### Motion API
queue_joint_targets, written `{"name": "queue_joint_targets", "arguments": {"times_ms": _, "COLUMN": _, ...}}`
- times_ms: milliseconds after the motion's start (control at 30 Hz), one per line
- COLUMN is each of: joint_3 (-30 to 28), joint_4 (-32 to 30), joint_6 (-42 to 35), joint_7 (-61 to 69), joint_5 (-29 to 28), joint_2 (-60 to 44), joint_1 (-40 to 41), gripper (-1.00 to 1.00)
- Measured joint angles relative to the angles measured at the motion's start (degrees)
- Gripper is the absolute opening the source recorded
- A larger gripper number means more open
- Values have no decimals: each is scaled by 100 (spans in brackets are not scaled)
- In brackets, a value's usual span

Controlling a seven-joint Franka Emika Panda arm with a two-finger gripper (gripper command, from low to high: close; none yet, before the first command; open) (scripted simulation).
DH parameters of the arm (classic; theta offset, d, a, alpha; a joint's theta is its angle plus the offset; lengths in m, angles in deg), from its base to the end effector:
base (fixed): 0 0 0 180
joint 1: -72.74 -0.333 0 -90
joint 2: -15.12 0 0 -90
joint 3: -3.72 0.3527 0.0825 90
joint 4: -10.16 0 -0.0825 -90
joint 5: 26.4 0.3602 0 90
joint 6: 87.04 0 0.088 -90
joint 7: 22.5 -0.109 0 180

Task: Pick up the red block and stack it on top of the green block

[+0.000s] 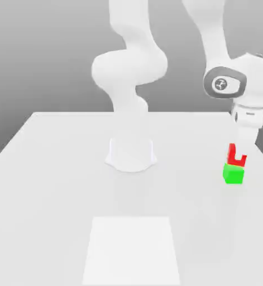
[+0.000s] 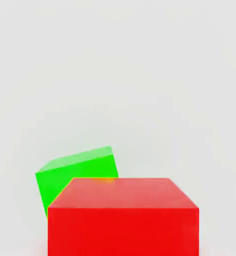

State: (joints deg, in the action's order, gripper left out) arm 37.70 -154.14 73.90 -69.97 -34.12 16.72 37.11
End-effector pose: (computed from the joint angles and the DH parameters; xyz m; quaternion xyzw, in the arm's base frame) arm 0.1145 0.3227 0.2550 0.9666 0.2541 0.0149 0.0305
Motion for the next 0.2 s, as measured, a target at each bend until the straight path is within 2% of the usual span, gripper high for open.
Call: {"name": "queue_joint_targets", "arguments": {"times_ms": 200, "joint_3": -14, "joint_4": -41, "joint_6": 573, "joint_7": -270, "joint_5": -390, "joint_2": -478, "joint_1": 49, "gripper": -100}}
